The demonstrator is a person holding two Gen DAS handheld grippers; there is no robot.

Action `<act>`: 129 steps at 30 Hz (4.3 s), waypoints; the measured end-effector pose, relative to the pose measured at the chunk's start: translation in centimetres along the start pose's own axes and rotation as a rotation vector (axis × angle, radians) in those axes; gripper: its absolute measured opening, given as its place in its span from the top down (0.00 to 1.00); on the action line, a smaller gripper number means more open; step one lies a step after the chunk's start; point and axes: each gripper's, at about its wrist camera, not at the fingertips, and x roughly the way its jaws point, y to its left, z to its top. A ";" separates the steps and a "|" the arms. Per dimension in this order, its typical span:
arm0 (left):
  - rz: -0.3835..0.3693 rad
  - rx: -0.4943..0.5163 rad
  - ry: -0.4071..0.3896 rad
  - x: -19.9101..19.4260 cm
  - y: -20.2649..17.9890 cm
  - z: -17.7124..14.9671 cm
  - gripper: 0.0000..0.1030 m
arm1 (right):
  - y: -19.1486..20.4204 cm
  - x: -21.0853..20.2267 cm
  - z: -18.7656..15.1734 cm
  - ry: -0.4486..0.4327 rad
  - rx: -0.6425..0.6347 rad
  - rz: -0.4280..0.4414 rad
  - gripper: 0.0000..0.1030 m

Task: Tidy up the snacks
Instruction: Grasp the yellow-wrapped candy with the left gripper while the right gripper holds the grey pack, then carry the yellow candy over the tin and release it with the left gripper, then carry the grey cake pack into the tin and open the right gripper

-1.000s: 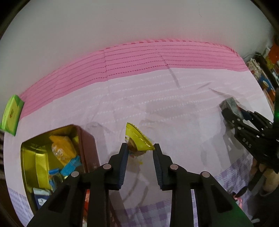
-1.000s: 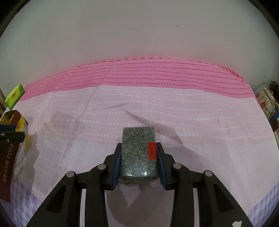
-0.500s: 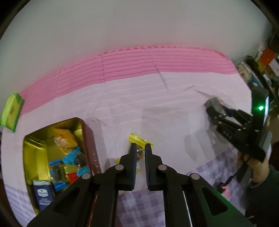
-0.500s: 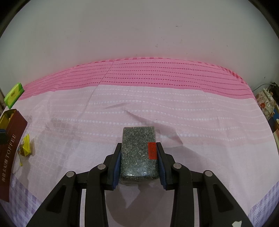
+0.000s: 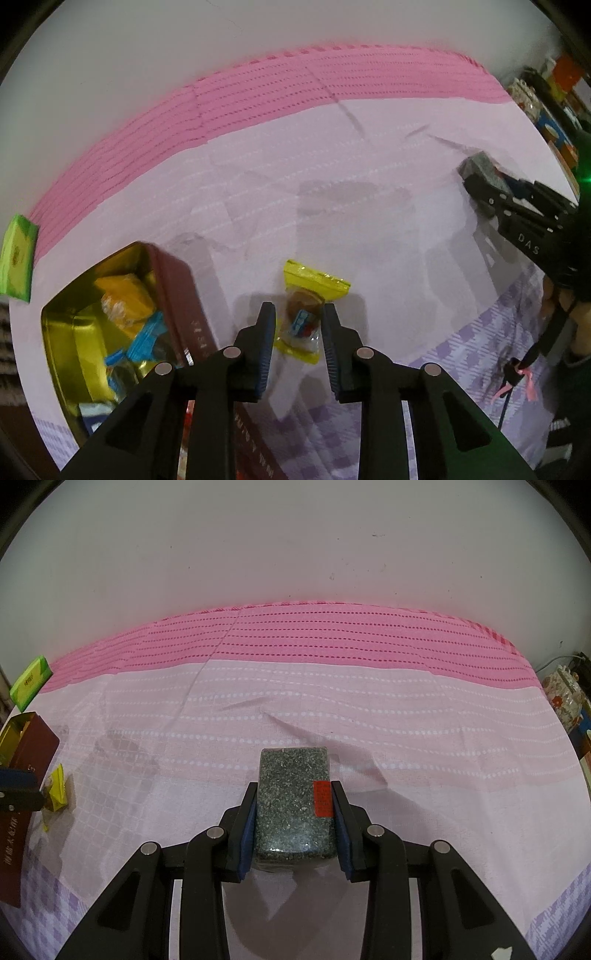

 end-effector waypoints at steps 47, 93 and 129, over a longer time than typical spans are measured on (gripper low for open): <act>0.161 -0.339 -0.084 -6.1 13.0 -4.5 0.76 | 0.1 0.0 -0.1 -0.001 -0.009 -0.013 0.67; 0.178 -0.447 -0.079 -2.9 18.1 -7.8 0.63 | 1.7 -2.9 -0.3 0.004 0.038 0.014 0.68; 0.336 -0.640 -0.217 -11.0 19.6 -20.7 0.30 | 31.6 -7.6 -3.9 0.141 -0.342 0.466 0.68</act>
